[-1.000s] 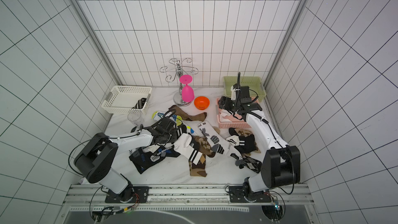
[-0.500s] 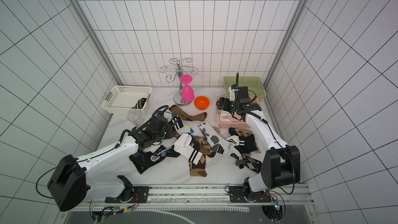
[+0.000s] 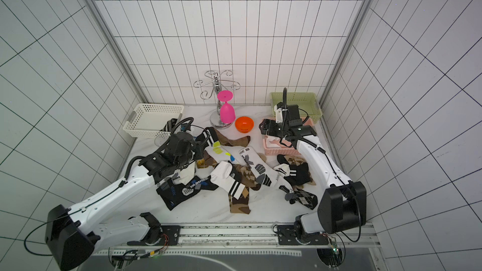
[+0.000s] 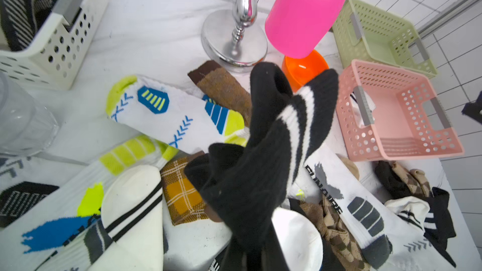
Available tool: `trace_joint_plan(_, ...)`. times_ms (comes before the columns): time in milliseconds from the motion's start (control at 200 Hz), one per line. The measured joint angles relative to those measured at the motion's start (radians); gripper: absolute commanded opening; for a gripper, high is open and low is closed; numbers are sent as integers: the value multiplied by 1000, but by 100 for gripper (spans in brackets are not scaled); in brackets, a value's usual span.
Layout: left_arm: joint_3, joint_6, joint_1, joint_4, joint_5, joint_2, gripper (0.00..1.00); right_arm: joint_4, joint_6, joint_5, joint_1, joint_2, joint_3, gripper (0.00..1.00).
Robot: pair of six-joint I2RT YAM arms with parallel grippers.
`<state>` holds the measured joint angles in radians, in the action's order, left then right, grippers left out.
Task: Sort the socks into the basket by color
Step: Pick up the sock at the center of the board.
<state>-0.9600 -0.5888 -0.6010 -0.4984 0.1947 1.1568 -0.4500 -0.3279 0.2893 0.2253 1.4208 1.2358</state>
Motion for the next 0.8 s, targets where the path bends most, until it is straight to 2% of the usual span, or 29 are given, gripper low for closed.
trace_joint_plan(145, -71, 34, 130, 1, -5, 16, 0, -39, 24, -12, 13, -38, 0, 89)
trace_joint_plan(165, -80, 41, 150, 2, -7, 21, 0, -43, 27, -14, 14, -44, 0, 98)
trace_joint_plan(185, -88, 45, 168, 3, -9, 27, 0, -51, 29, -18, 17, -53, 0, 99)
trace_joint_plan(530, -200, 98, 526, 76, -65, 249, 0, -136, 68, -47, 20, -181, -1, 99)
trace_joint_plan(800, -353, 123, 711, 145, -78, 483, 0, -147, 68, -39, 20, -178, 0, 99)
